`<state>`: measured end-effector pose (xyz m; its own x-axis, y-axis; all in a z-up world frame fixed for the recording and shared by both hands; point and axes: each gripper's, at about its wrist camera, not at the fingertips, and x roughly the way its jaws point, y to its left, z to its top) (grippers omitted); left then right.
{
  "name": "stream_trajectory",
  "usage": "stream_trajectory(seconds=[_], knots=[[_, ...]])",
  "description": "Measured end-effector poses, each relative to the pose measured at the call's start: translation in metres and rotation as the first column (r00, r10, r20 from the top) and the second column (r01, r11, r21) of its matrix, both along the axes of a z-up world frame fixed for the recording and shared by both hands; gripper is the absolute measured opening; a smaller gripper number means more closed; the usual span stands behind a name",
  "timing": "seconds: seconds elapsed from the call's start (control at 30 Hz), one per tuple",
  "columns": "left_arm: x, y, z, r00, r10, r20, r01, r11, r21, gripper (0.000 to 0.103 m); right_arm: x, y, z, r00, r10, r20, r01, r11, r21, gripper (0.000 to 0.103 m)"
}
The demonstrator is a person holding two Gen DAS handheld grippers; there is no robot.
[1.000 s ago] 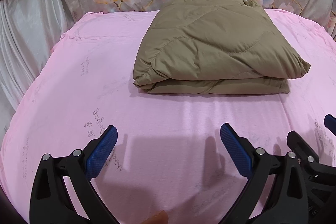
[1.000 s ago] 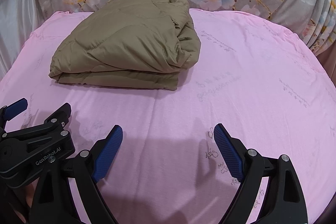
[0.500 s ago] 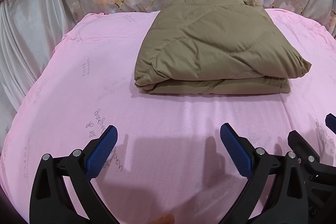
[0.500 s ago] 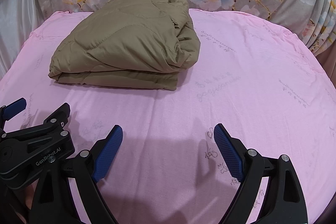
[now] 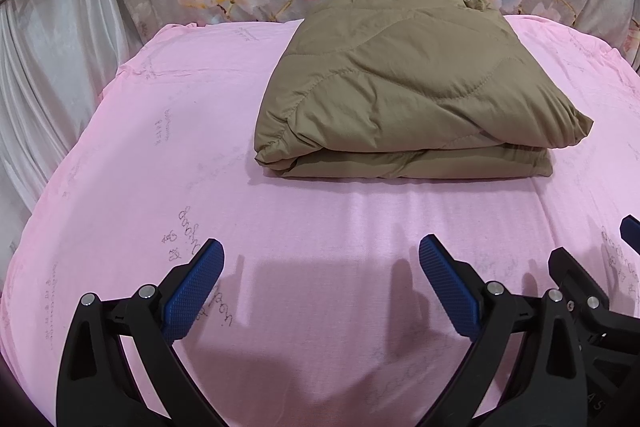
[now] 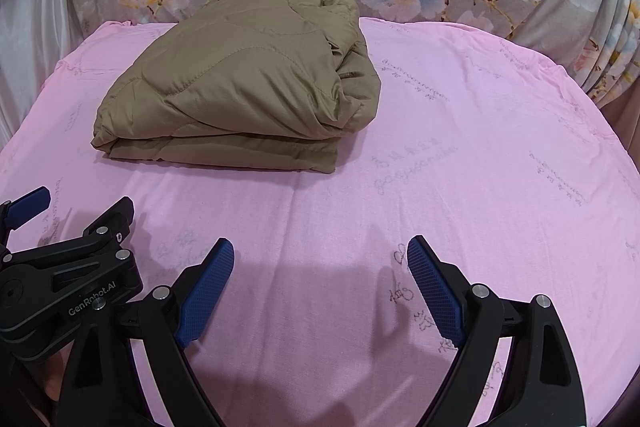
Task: Fold large clothes
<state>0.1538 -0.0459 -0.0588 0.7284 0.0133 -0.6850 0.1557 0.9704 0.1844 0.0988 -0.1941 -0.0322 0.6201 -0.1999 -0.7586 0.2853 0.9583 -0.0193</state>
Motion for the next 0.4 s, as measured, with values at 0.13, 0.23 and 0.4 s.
stream_trajectory(seconds=[0.13,0.23,0.4], knots=[[0.0002,0.0004,-0.0006,1.0,-0.003,0.001,0.003,1.0,0.006,0.095,0.0002,-0.0009,0.0004,1.0,0.0,0.001,0.0,1.0,0.0,0.086],[0.0,0.0002,-0.0008,1.0,-0.002,0.003,0.002,1.0,0.015,0.095,0.0002,-0.0021,0.0015,1.0,-0.002,0.001,0.002,1.0,-0.004,0.086],[0.0003,-0.0007,-0.0011,1.0,-0.009,0.0,0.009,1.0,0.016,0.093,-0.0009,-0.0041,0.002,1.0,-0.005,0.003,0.005,1.0,-0.008,0.086]])
